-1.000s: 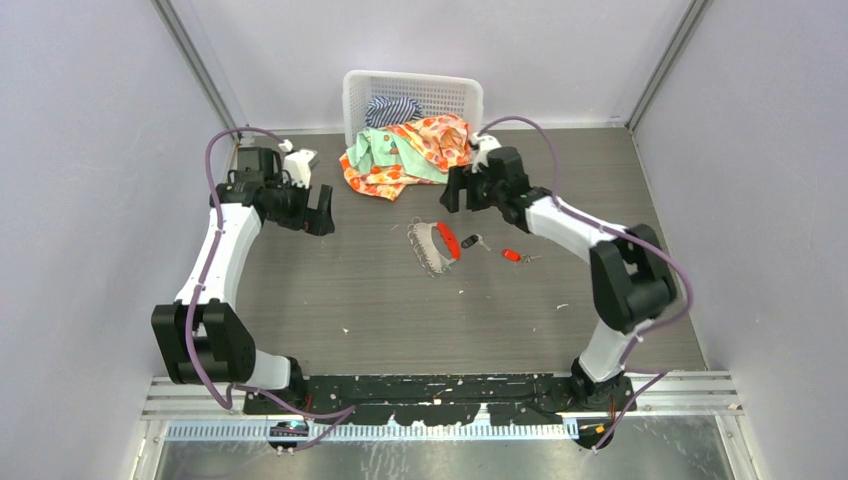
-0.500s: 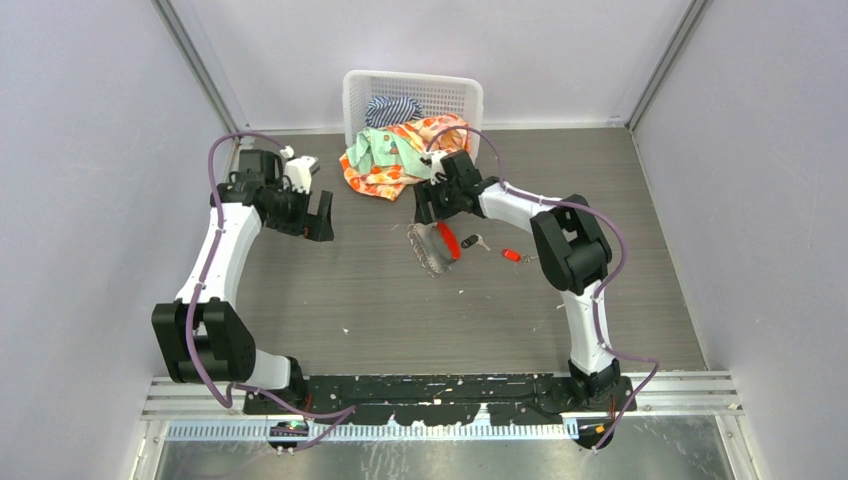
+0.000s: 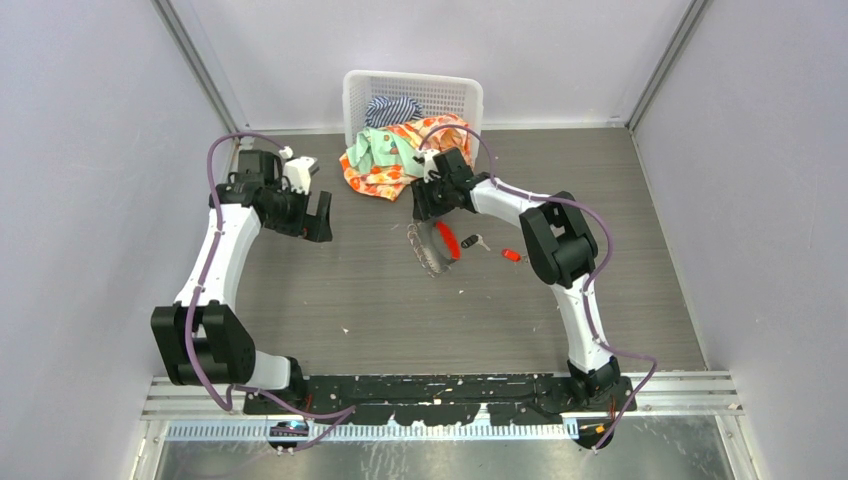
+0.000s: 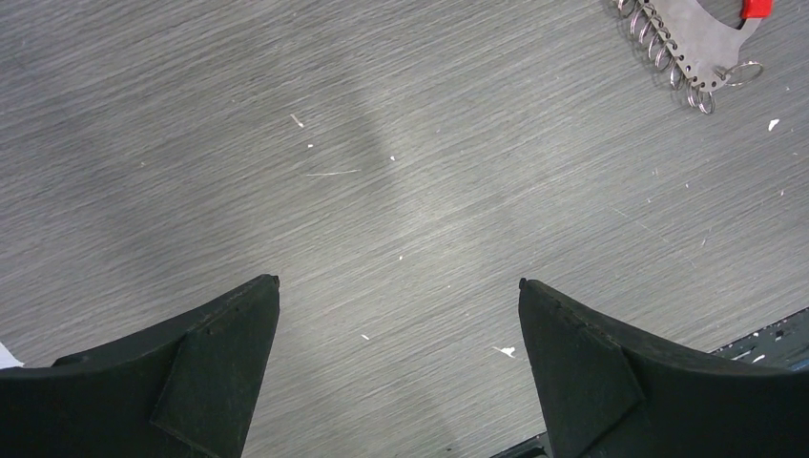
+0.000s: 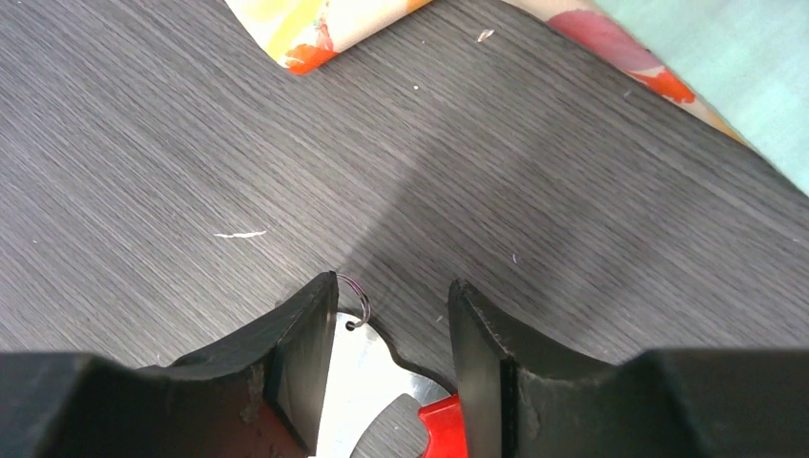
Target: Put the keys on the keyring
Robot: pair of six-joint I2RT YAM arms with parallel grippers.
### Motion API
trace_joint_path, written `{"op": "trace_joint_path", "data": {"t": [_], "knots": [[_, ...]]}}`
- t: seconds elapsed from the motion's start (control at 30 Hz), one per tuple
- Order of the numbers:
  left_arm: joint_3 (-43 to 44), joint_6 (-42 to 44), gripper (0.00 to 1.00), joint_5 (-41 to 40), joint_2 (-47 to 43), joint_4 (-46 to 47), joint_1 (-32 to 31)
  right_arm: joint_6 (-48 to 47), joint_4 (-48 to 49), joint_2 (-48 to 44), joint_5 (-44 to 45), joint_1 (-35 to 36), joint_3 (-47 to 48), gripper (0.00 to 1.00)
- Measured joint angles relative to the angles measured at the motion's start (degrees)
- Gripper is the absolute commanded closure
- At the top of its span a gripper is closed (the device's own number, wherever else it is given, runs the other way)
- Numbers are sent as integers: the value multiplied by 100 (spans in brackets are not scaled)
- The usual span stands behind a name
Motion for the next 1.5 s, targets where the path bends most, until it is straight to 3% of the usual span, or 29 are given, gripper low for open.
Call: {"op": "trace_joint_path", "data": {"t": [0.07, 0.5, 0.63, 0.77, 1.07, 1.23, 1.37, 1.5], "knots": [[0, 2, 3, -20, -11, -2, 0, -26, -22, 39, 0, 9, 57, 55], [-4, 149, 4, -278, -39, 0, 0, -131, -131, 61, -87, 216, 81, 66], [-7, 153, 4, -306, -39, 0, 0, -173, -168, 61, -83, 227, 83, 79], [-7, 155, 4, -321, -42, -2, 0, -238, -328, 63, -85, 227, 131, 99], [-15, 170, 3, -271, -68, -57, -2, -232, -457, 48, -275, 232, 330, 99], [28, 173, 0, -48, -70, -293, -20, -133, -210, -437, -590, 317, -195, 99], [164, 280, 19, 448, -210, -479, -28, -79, 31, -1338, -754, 522, -820, 99], [380, 586, 27, 1154, -601, -726, -105, -46, 450, -2481, -953, 866, -1469, 99]]}}
